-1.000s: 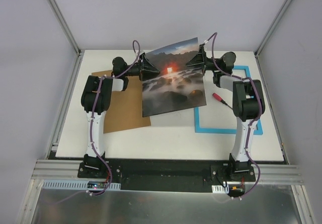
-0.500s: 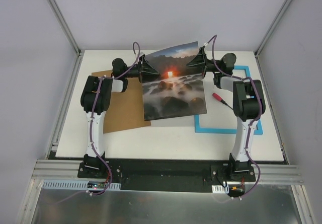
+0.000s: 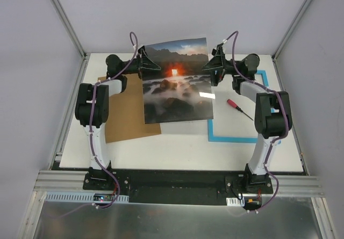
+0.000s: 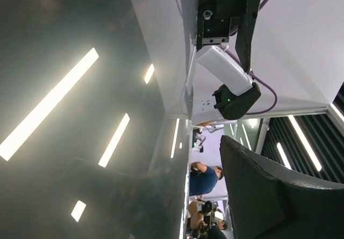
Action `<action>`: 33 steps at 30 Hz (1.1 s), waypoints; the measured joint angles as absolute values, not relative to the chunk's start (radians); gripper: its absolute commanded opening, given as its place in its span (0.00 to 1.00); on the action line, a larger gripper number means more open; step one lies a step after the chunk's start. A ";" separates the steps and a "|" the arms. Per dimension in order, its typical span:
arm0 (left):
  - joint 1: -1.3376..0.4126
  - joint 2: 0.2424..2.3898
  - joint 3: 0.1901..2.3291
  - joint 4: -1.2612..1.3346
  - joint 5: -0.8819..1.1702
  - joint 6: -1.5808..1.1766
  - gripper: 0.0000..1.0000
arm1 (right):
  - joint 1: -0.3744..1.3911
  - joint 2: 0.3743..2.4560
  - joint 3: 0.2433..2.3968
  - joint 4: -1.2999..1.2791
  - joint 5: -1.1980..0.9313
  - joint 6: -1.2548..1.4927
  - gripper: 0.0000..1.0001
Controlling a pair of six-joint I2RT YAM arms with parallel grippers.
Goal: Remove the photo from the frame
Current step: Pick up the photo from the photo frame.
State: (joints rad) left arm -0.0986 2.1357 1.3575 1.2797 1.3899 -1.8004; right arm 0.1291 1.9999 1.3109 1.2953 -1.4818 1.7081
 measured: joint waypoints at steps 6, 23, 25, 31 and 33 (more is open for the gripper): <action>-0.078 2.094 1.347 1.288 1.409 -1.817 0.00 | 0.089 1.877 1.256 1.296 -1.483 1.685 0.96; -0.037 1.937 1.289 1.296 1.414 -1.720 0.00 | -0.002 1.352 1.622 -0.436 -1.314 1.141 0.96; -0.037 1.937 1.269 1.293 1.422 -1.681 0.00 | 0.015 1.378 1.577 -0.484 -1.311 1.133 0.96; -0.037 1.947 1.253 1.266 1.437 -1.601 0.00 | -0.014 1.499 1.385 -0.513 -1.296 1.124 0.96; -0.037 1.956 1.253 1.261 1.439 -1.587 0.00 | -0.020 1.572 1.385 -0.501 -1.291 1.122 0.96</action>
